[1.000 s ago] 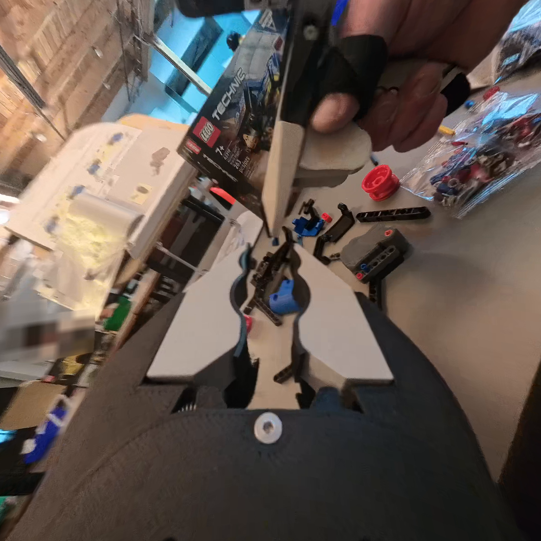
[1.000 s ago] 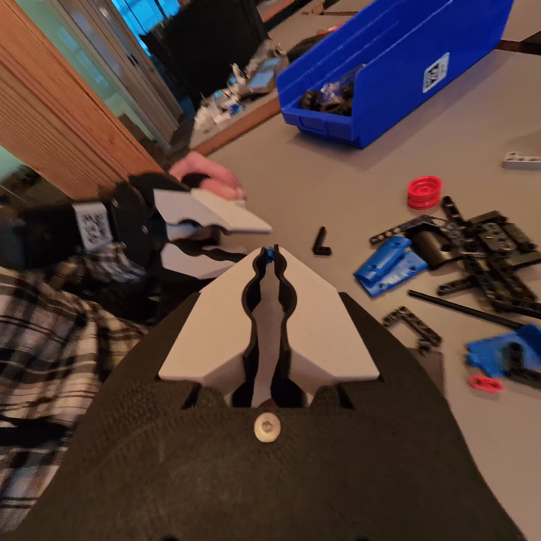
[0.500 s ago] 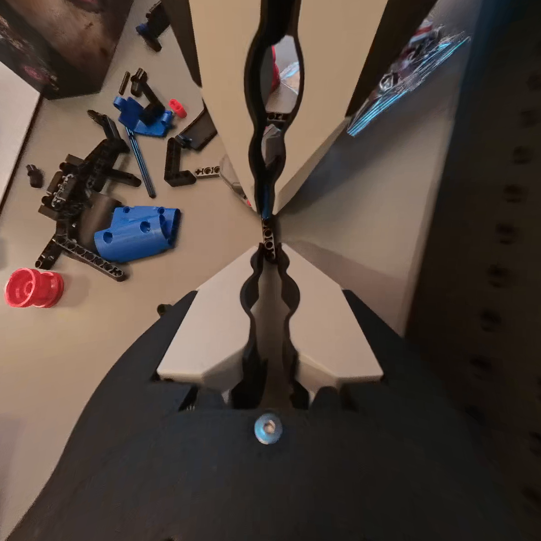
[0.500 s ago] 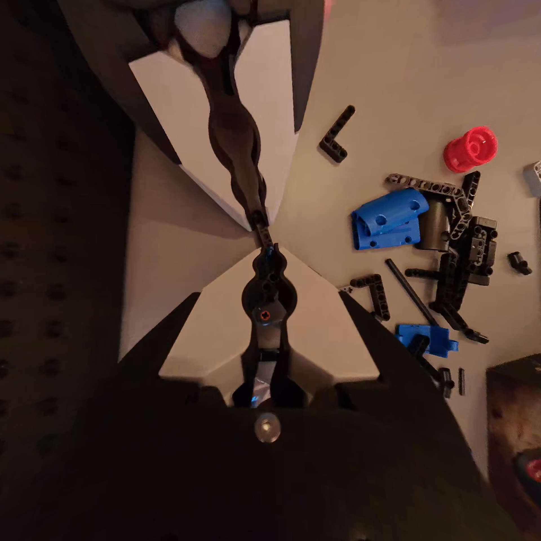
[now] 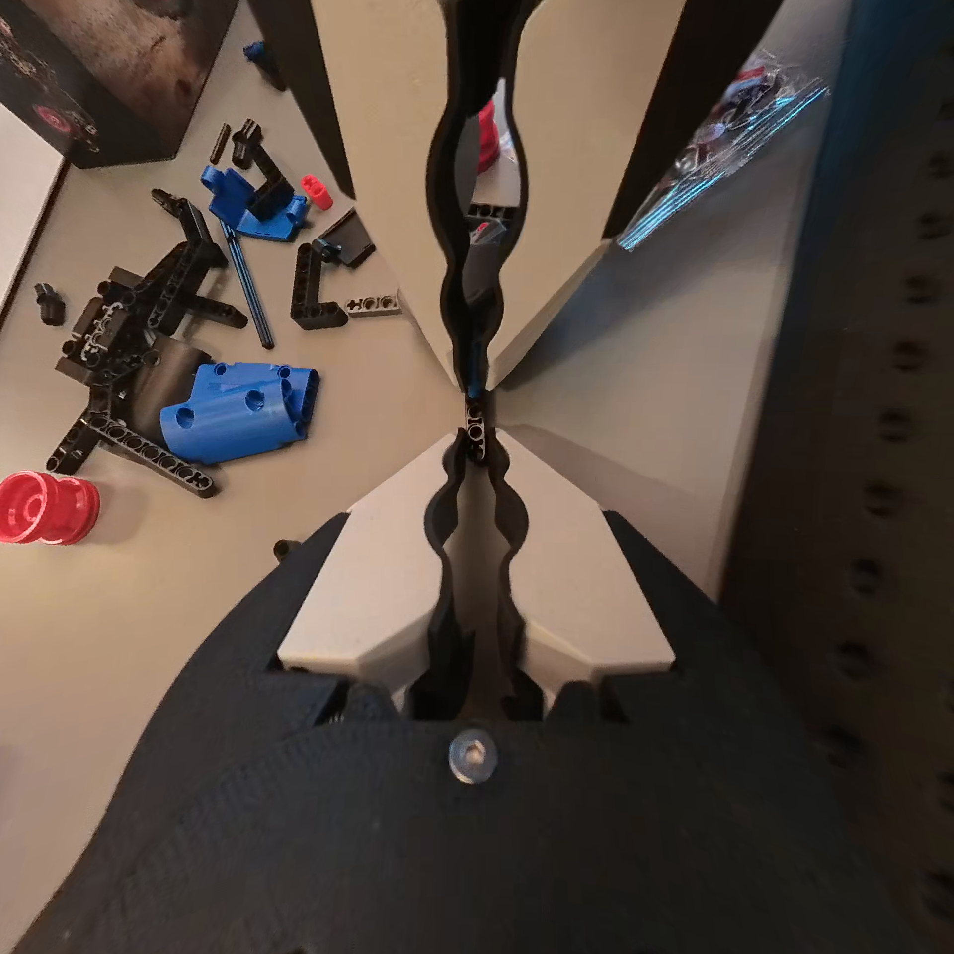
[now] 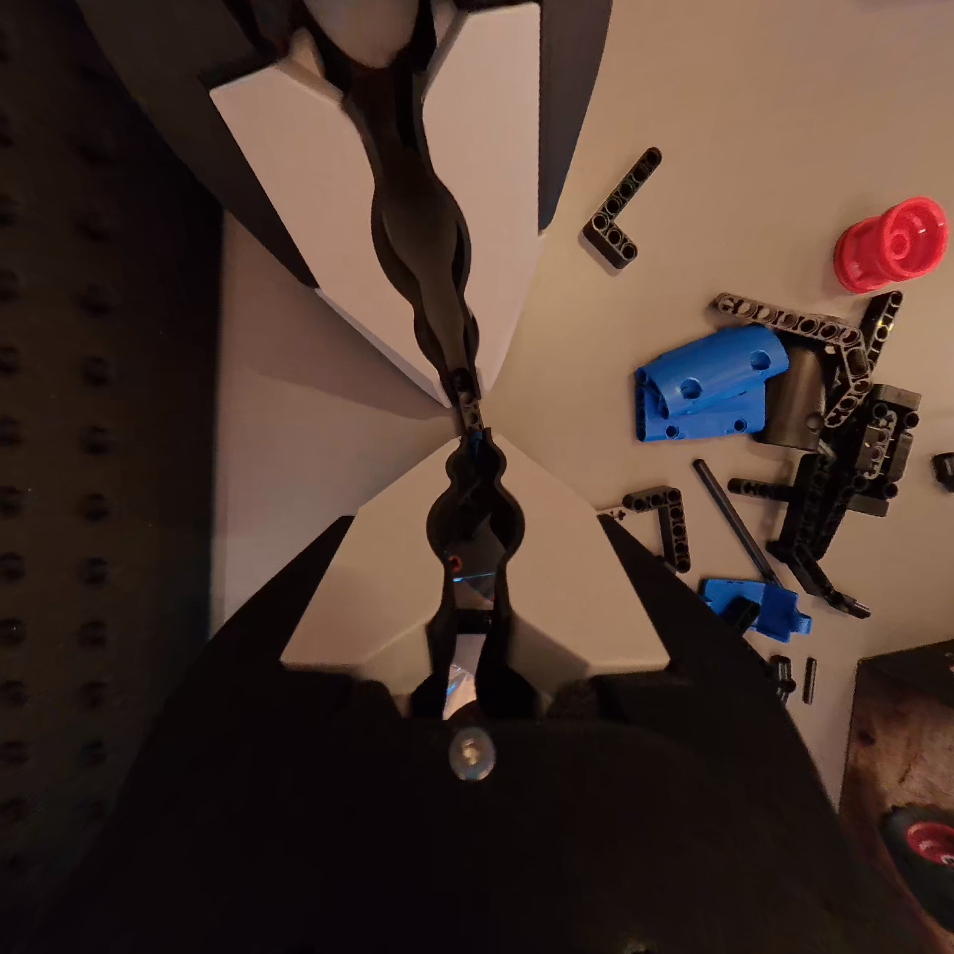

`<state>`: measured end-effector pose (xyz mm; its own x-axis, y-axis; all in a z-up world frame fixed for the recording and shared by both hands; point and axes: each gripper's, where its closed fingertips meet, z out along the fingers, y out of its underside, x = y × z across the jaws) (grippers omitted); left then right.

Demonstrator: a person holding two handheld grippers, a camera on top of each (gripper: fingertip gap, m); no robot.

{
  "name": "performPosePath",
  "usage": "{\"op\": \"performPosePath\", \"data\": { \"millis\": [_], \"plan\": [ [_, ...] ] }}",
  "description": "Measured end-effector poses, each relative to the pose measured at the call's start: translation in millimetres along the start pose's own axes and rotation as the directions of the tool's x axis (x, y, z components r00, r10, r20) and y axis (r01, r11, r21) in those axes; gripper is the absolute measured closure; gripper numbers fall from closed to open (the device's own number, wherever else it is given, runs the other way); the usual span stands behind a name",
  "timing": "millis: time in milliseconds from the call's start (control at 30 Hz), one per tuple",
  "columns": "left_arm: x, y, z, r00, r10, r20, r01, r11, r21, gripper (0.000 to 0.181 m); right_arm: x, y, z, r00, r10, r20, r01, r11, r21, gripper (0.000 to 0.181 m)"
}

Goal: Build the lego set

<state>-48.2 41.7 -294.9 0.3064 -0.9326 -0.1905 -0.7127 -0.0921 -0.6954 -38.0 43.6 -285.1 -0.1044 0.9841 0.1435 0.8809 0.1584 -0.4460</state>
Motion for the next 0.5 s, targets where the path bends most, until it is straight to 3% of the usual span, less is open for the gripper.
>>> {"op": "performPosePath", "data": {
  "millis": [500],
  "plan": [
    [-0.4,-0.4,0.4,0.999,-0.038,-0.017,0.038,0.999,0.024,0.175,-0.1,0.8,0.9,0.983,-0.063,0.172,0.091,0.983,-0.159,0.18]
  ]
}}
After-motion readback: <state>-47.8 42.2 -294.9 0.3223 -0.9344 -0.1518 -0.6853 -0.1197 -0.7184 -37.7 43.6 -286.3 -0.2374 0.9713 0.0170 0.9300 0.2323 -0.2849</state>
